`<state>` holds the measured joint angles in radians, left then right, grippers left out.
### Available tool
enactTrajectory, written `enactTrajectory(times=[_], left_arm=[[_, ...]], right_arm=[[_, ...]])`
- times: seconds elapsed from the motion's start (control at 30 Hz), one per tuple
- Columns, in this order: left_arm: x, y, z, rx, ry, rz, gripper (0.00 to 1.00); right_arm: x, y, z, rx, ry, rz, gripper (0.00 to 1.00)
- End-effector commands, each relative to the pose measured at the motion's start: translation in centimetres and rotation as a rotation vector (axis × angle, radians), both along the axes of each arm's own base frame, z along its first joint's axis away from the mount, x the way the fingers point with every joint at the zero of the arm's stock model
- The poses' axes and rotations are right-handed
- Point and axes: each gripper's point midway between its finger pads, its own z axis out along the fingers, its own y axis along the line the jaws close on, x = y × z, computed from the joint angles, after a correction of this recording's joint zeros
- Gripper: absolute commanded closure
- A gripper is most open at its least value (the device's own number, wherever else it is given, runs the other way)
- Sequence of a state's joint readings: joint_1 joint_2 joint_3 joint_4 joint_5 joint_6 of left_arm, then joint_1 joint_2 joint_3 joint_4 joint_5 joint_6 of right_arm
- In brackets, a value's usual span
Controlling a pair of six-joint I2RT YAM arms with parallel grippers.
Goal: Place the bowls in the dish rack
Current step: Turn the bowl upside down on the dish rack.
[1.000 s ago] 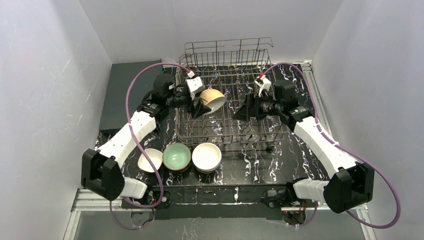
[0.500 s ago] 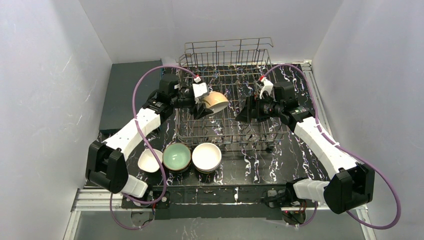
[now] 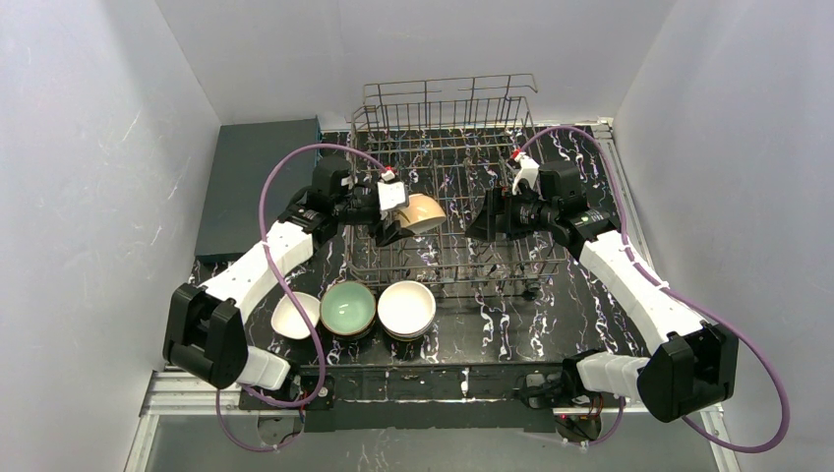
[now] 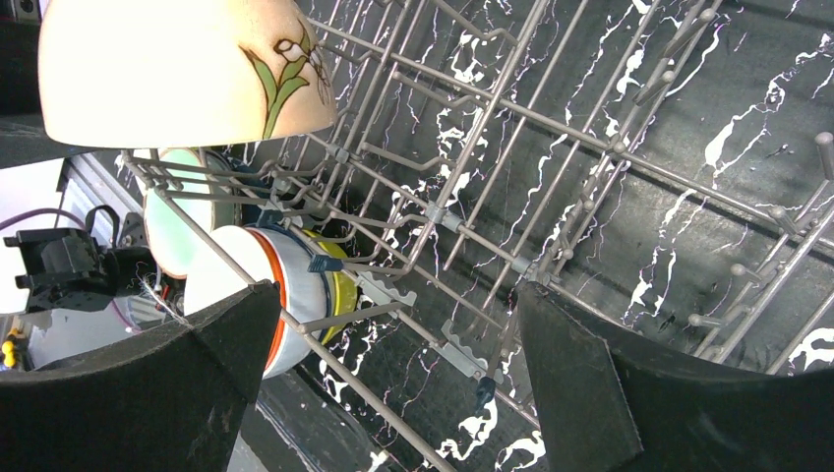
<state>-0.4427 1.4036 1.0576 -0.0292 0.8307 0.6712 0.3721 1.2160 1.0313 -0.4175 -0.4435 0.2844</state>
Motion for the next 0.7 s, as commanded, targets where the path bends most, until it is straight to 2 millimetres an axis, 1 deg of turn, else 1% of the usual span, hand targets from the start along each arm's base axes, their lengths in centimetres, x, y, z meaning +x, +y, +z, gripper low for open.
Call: enactTrajectory(times=[0.0, 0.07, 0.33, 0.67], left_arm=[[-1.6, -0.6, 3.6, -0.061, -0.146, -0.100, 1.00], [-2.1, -0.6, 2.9, -0.049, -0.145, -0.127, 1.00], [-2.4, -1.0, 1.5, -0.022, -0.137, -0.154, 1.00], [-2.7, -1.2, 0.4, 0.014, -0.136, -0.187, 1.00]], right_arm=[[0.4, -0.1, 2.1, 0.015, -0.061, -0.001, 0.01], [0.3, -0.1, 2.1, 0.017, -0.059, 0.005, 0.01], [0.1, 0.0, 1.9, 0.021, -0.051, 0.010, 0.01], [-0.1, -0.1, 1.8, 0.020, -0.047, 0.011, 0.01]])
